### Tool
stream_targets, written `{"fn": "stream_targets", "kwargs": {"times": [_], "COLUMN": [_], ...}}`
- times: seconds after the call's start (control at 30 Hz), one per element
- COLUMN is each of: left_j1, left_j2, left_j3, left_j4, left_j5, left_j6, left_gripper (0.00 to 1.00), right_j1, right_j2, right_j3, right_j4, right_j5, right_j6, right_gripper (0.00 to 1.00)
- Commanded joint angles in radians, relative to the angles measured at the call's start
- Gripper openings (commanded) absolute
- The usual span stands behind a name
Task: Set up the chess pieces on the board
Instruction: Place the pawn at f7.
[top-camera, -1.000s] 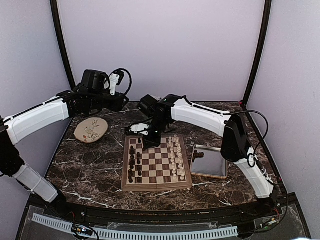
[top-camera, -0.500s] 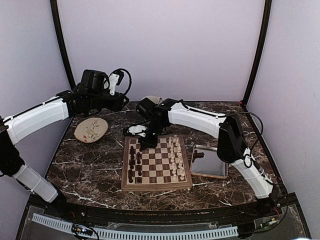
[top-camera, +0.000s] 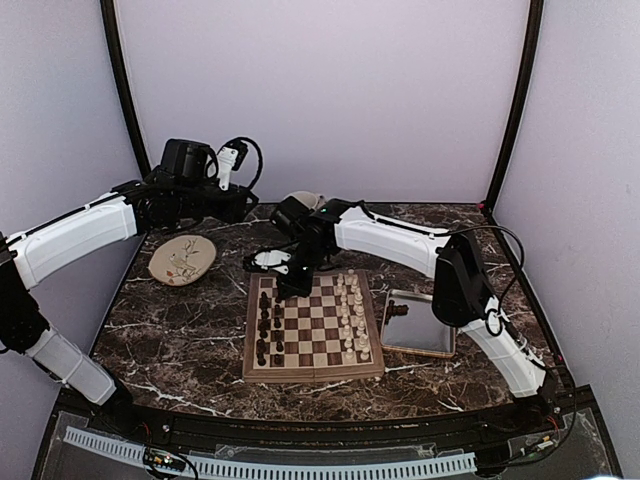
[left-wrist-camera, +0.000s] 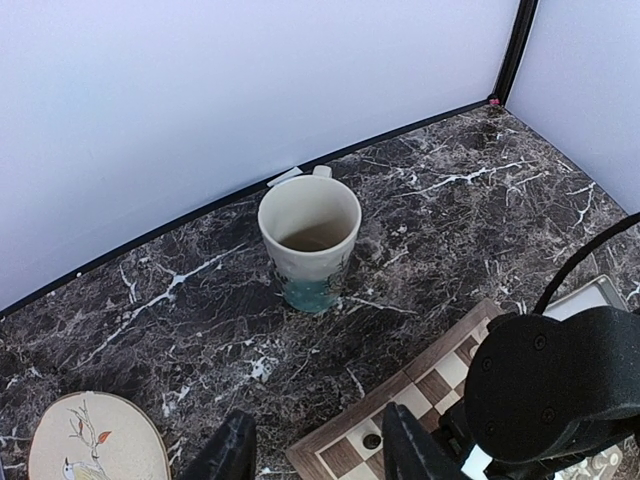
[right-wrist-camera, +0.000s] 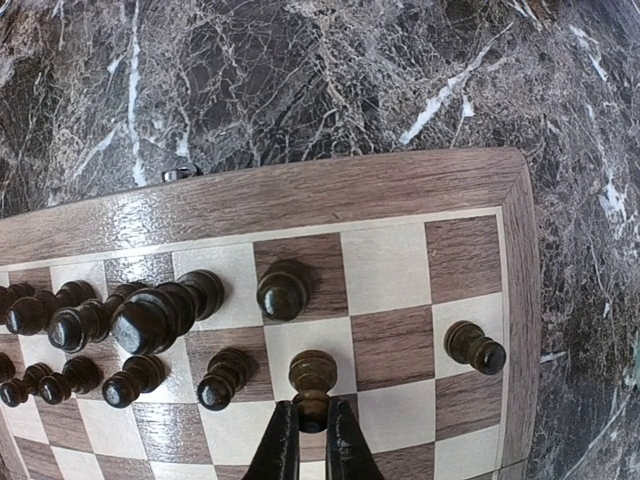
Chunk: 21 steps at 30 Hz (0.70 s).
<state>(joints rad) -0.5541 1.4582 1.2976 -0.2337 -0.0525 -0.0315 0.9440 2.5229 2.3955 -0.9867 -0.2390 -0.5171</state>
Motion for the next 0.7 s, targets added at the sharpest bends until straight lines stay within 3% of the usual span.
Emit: {"fn": "stream_targets", "kwargs": {"times": [0.0,0.17,0.37,0.67], "left_j1": [0.008,0.010,0.014,0.014], "left_j2": [-0.018,-0.015,-0.010,-0.005], "left_j3": [0.001,0.004,0.008,0.009], "left_j4": [0.003,0.002,-0.002,-0.006], "left_j5": [0.019,0.025,0.033,0.042], "left_j6": [-0.007,-0.008,-0.010,-0.010], "left_gripper": [0.45,0.45,0.45,0.45], "right_j1": [0.014,0.016,0.018,0.018], "right_j2": [0.031,0.033,0.029,0.018], "right_j3": [0.029,0.022,0.022,0.022], "right_j4": [0.016,0.014,0.025,0.018], "right_j5": [-0.016,-0.014,0.009,0.028], "right_j6": [0.008,0.006,0.015,0.013], "right_gripper": [0.07,0.09,0.24,0.27]}}
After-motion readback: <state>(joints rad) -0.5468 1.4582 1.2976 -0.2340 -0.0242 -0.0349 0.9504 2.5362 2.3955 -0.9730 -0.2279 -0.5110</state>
